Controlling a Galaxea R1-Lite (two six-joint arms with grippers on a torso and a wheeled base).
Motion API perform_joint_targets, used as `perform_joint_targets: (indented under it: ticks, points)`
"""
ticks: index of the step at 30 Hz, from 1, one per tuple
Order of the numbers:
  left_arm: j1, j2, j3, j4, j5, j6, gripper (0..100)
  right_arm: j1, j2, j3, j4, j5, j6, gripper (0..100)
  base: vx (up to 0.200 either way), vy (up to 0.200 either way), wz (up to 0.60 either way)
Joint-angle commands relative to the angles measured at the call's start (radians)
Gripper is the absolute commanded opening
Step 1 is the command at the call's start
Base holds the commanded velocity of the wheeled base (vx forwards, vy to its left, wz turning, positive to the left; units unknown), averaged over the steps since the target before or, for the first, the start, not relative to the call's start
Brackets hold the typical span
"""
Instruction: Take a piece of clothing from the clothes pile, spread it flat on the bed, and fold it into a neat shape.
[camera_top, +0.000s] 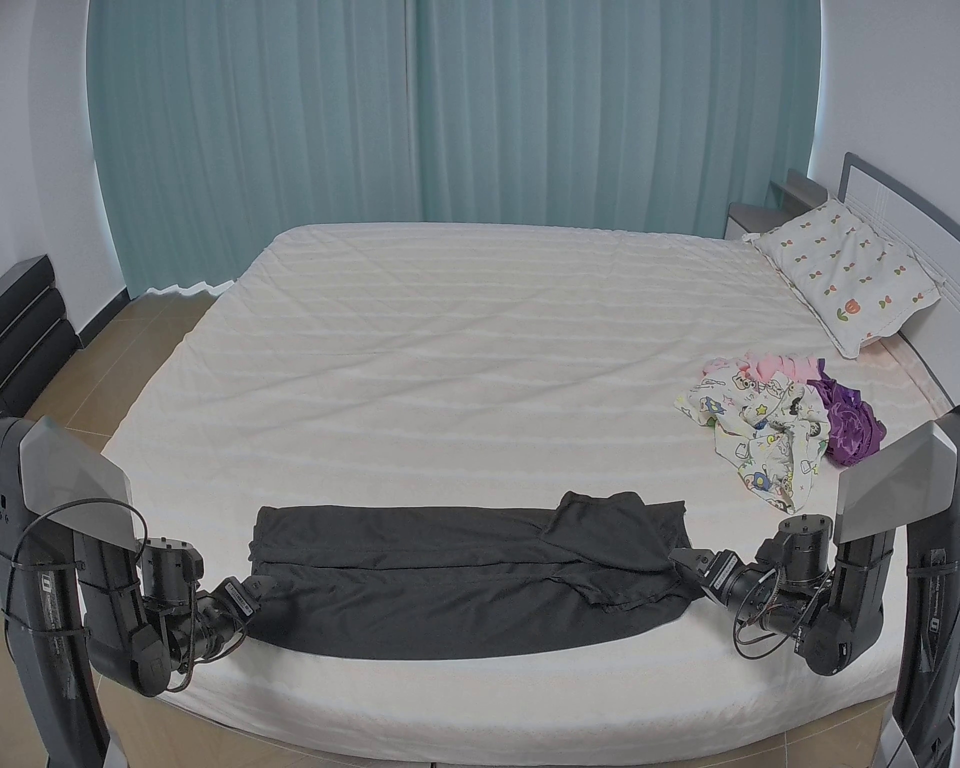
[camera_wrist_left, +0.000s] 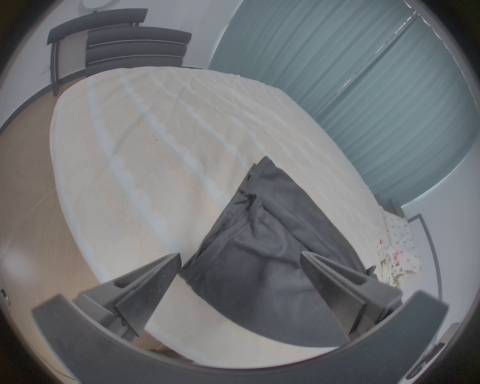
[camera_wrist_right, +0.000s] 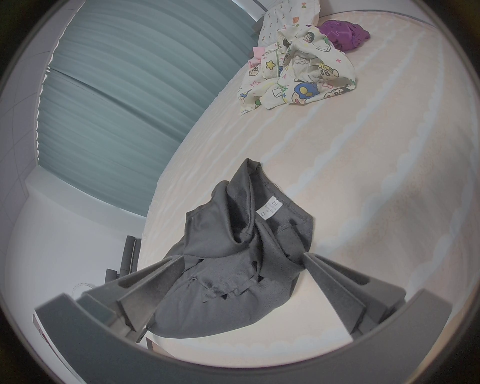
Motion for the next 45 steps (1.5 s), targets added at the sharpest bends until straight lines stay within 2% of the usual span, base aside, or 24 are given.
perform_joint_targets:
  ticks: [1,4,9,10,17,24,30,31,45]
  points:
    - [-0.009,0.022,0.012,0.001,0.002,0.013,100,0.003,0.025,0.001,-0.001,-0.005,0.0,100,0.0,0.0,0.0]
    - [-0.012,0.059,0.014,0.001,0.017,0.051,100,0.004,0.032,0.001,0.001,-0.016,0.002,100,0.0,0.0,0.0]
    - [-0.024,0.106,0.0,0.001,0.106,0.096,100,0.003,0.035,0.011,0.001,-0.021,0.002,100,0.0,0.0,0.0]
    - [-0.026,0.108,-0.002,0.001,0.108,0.096,0,0.003,0.035,0.011,0.001,-0.021,0.002,100,0.0,0.0,0.0]
    - [-0.026,0.105,-0.005,-0.001,0.115,0.09,0,0.01,0.07,0.002,0.001,-0.053,-0.003,100,0.0,0.0,0.0]
    - [-0.024,0.099,0.001,-0.001,0.115,0.088,0,0.062,0.107,-0.044,0.01,-0.096,-0.01,100,0.0,0.0,0.0]
    - [-0.021,0.094,0.003,0.001,0.115,0.087,0,0.069,0.157,-0.088,0.013,-0.148,-0.093,100,0.0,0.0,0.0]
    - [-0.02,0.096,0.003,0.001,0.115,0.087,0,0.07,0.159,-0.09,0.015,-0.16,-0.095,0,0.0,0.0,0.0]
    - [-0.013,0.091,0.037,0.001,0.114,0.119,0,0.075,0.102,0.001,0.001,-0.173,-0.095,0,0.0,0.0,0.0]
